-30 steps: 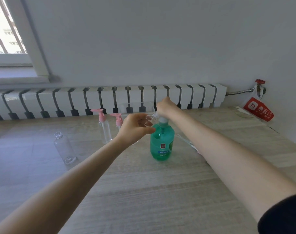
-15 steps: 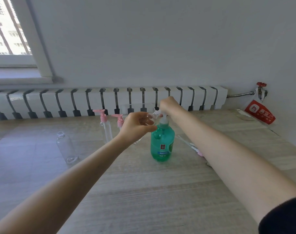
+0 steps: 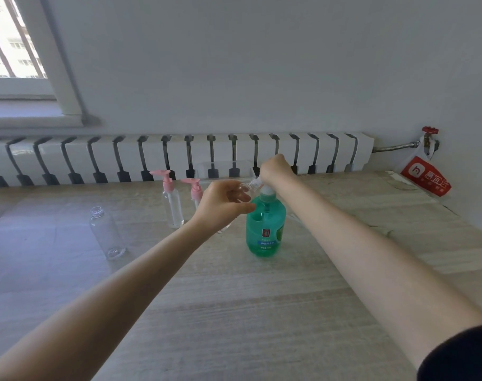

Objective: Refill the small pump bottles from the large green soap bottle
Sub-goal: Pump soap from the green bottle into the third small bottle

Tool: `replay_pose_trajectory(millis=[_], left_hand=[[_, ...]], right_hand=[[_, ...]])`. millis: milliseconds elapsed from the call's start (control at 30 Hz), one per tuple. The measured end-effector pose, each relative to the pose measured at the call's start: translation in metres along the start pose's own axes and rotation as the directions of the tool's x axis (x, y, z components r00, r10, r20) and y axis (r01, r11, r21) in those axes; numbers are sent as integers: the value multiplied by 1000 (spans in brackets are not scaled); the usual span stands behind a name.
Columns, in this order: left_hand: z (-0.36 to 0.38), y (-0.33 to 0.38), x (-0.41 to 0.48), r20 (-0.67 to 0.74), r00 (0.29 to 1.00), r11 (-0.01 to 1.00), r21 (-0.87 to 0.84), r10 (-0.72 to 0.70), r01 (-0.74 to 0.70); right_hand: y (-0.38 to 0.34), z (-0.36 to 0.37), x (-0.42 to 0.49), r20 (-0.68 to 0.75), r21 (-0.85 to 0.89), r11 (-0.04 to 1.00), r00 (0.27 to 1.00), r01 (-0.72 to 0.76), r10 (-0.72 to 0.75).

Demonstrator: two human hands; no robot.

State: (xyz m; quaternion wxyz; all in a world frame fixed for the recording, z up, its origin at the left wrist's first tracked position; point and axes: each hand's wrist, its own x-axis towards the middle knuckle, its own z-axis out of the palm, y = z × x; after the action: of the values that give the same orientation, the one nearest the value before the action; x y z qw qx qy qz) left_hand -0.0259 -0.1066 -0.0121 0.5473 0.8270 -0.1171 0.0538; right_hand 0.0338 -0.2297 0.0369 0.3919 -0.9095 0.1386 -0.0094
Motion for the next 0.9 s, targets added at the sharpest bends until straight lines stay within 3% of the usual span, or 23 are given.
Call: replay_pose_trajectory(millis=[233,733,833,900], left_hand=[[-1,2,2,14,1000,1000,4,-6,6],[-4,13,3,14,1000,1000,-26,0,0],[-4,13,3,22,1000,1000,-29,-1,2],[-4,12,3,24,1000,1000,-31,-4,4]], right_hand=[[0,-4,-8,12,57,997,999,-52,52],[-5,-17,-7,155,58,993,981,107,-115],[-8,-17,-10,190,-201,967,975,157,-119],[-10,-19,-12,169,-272,947,977,171,-128]])
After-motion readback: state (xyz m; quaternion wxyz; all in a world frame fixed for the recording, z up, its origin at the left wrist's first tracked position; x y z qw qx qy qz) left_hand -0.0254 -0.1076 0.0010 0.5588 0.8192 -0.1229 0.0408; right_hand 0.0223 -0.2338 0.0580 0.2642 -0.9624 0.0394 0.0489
